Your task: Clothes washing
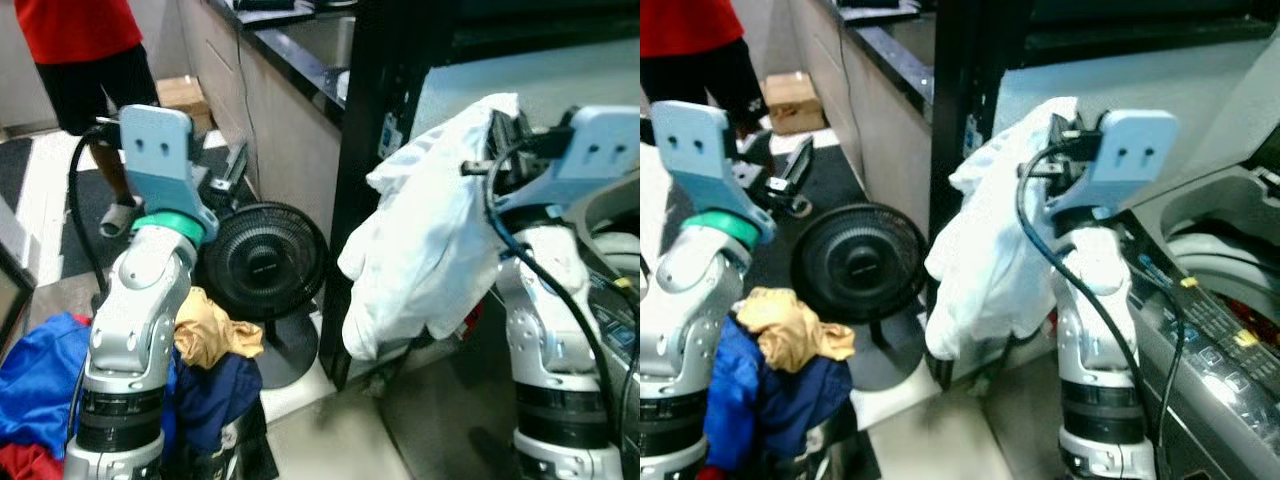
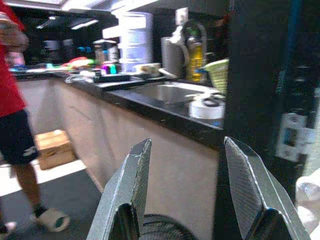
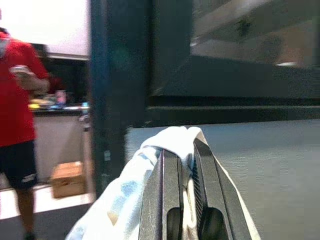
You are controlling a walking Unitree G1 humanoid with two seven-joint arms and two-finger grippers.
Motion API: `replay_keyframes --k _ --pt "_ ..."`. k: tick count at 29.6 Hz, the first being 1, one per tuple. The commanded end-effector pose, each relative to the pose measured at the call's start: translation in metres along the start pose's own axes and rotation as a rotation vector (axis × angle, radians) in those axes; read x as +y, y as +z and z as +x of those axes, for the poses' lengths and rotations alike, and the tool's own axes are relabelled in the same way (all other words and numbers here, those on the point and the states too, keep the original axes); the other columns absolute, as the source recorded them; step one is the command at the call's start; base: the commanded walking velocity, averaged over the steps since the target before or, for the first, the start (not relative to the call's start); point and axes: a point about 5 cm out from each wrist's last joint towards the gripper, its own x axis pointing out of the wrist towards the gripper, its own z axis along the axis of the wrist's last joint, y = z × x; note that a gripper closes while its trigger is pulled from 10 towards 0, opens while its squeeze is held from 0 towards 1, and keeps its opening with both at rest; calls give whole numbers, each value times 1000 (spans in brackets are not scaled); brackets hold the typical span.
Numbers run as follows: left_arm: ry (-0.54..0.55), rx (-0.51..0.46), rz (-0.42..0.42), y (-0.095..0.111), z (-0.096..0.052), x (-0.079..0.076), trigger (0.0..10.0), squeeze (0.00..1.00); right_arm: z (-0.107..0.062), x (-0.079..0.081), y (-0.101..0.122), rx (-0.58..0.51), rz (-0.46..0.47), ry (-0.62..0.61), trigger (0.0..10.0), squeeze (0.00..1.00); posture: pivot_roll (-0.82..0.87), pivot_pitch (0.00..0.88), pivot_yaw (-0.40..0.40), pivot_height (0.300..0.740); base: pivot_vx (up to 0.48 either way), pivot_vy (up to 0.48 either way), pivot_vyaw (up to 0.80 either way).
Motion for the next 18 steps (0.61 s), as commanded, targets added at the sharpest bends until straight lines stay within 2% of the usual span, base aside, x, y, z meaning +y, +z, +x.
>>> replay_keyframes --k 1,18 --pt "-9 9 -3 0 0 -2 10000 0 1 -3 4 -18 5 -12 10000 0 53 0 41 740 0 0 -800" --pt "-10 12 -2 -1 -1 -1 10000 0 1 -3 4 -16 6 -15 10000 0 54 0 45 740 0 0 -800"
